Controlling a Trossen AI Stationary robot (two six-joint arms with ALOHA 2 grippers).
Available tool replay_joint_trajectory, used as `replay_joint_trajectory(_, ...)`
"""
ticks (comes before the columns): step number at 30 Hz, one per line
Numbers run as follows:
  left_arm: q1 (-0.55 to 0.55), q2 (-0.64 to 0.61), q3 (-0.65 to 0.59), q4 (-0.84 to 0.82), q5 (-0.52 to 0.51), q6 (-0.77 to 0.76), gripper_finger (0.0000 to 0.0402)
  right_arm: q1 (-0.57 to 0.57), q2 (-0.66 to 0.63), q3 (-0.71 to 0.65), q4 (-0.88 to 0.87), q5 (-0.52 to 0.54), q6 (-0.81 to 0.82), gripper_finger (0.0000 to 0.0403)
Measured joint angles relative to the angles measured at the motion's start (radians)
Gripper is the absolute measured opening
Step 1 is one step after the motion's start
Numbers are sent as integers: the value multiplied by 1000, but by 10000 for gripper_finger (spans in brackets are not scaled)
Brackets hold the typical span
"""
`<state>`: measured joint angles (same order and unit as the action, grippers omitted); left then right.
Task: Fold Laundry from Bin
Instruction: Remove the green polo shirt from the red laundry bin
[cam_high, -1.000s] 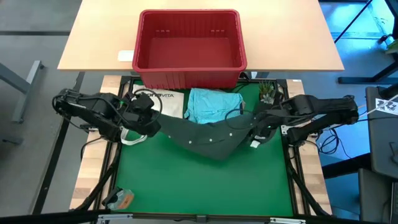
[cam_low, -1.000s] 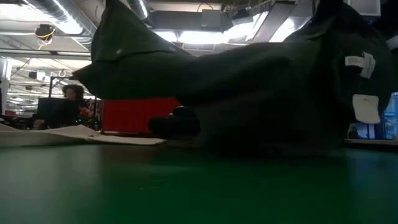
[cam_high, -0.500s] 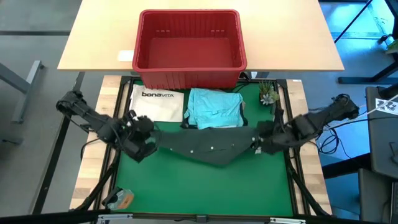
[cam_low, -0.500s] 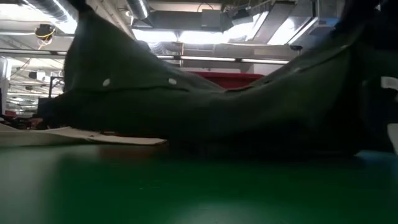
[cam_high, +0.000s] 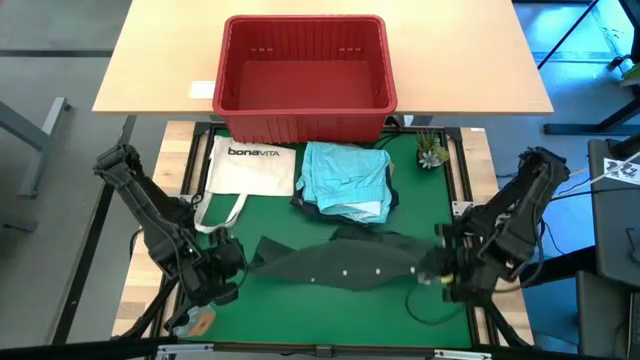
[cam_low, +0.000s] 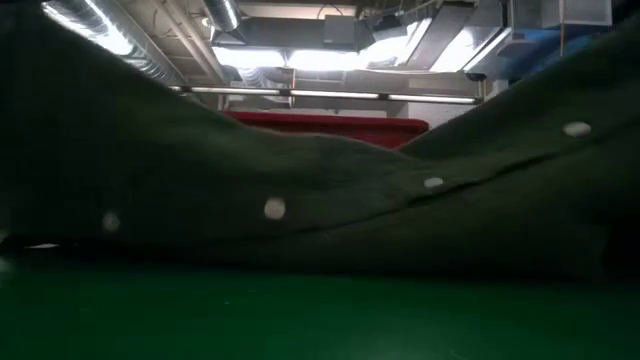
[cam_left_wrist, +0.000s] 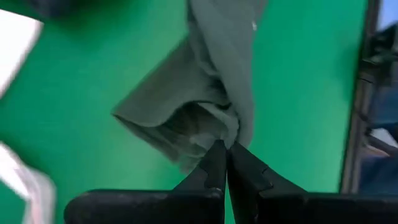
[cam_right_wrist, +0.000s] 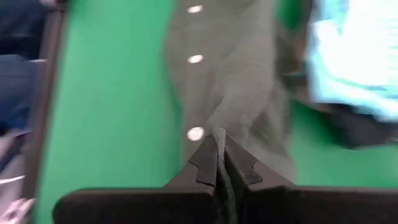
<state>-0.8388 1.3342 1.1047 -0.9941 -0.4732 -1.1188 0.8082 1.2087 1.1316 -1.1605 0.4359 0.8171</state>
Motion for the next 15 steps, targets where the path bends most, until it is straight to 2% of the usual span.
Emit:
replay_joint_trajectory(4,-21,0,-47,103,71,2,0,77,0,-100,210,-56,23,3)
replay_joint_trajectory(8,-40,0,-102,172,205,-10,0,143,5,-181,390,-139,23,3)
replay_joint_trajectory(15,-68,0,-219,369,308,-103,0,206,14,-295,570,-342,43,3)
